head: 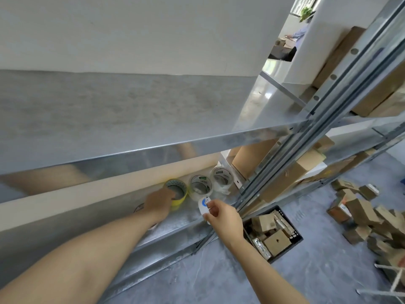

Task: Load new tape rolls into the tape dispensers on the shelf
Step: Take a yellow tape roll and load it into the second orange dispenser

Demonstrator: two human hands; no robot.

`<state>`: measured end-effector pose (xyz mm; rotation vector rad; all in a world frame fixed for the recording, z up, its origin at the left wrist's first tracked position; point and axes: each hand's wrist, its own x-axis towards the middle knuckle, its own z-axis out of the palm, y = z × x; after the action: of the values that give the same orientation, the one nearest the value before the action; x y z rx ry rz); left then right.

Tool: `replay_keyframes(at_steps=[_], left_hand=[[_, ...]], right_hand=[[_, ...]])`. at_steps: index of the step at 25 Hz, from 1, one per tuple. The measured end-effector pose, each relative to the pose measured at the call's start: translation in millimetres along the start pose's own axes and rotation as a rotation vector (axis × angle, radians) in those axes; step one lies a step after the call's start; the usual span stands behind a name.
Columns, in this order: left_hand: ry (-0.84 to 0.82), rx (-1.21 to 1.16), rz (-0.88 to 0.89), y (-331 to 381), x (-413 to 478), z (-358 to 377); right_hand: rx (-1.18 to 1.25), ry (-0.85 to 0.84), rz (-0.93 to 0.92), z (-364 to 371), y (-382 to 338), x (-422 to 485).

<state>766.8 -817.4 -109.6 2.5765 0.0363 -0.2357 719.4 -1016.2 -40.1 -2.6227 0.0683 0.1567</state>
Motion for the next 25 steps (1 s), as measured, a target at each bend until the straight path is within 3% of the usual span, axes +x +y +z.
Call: replay_keyframes(at_steps=[5, 13, 20, 22, 25], left_hand=[[0.195, -0.149, -0.100, 0, -1, -37], [0.334, -0.384, -0.294, -52, -79, -109], [0.470, -0.479, -0.490, -100, -148, -126], [0.520, -0.529, -0.493, -104, -167, -129], [0.597, -0.557, -0.516, -109, -194, -134]], right_hand=[[-0.052, -0.046, -0.162, 5, -5, 23], [-0.480, -0.052, -0.701, 62, -57, 42], [-0.527, -0.089, -0.833, 91, -36, 46], [-0.538, -0.169, -0.822, 94, -28, 51], [-0.478, -0.114, -0.775, 85, -36, 51]])
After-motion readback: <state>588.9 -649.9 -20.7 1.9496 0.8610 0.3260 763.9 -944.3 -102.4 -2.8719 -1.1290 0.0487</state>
